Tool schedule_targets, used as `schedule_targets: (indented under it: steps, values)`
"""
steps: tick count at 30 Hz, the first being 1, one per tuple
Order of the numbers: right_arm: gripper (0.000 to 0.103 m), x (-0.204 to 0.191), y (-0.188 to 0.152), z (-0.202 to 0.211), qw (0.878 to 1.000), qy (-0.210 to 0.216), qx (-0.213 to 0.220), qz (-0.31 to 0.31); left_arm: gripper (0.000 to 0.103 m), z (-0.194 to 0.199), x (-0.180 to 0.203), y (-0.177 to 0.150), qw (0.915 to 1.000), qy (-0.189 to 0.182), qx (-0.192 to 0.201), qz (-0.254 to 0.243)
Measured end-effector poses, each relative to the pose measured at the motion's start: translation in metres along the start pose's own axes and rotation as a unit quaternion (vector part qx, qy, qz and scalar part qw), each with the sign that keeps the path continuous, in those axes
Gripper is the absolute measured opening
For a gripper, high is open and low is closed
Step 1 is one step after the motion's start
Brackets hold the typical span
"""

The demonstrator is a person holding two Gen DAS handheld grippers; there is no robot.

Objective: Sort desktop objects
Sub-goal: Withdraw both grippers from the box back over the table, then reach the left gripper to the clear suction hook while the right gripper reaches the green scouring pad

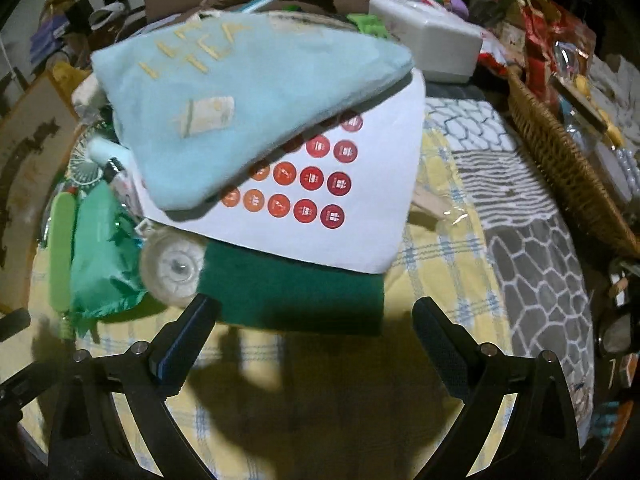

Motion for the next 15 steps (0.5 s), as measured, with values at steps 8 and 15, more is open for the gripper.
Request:
schedule_targets:
  steps: [8,15]
  values:
    - [0.103,0.007,0.005,-0.015,0.998,0.041,-0.005,-0.045,0.103,-0.007,-0.006,0.001,1.0,-0.005,-0.003,0.008]
    - [0.103,-0.012,-0.002,-0.022,1.0,0.017,-0.022,0.014,0.103,-0.006,0.005,0.008,0.9999,-0.015,0.004,0.001]
Point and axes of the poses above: each gripper's, at about its wrist camera, not at the fingertips, and z roughly against the way its jaws point, x to its right, y to its top, the point moved 4 cm from there along -z, roughly the way its jaws point, and after that the axes turned 11 degrees about y, right-handed, at the moved point
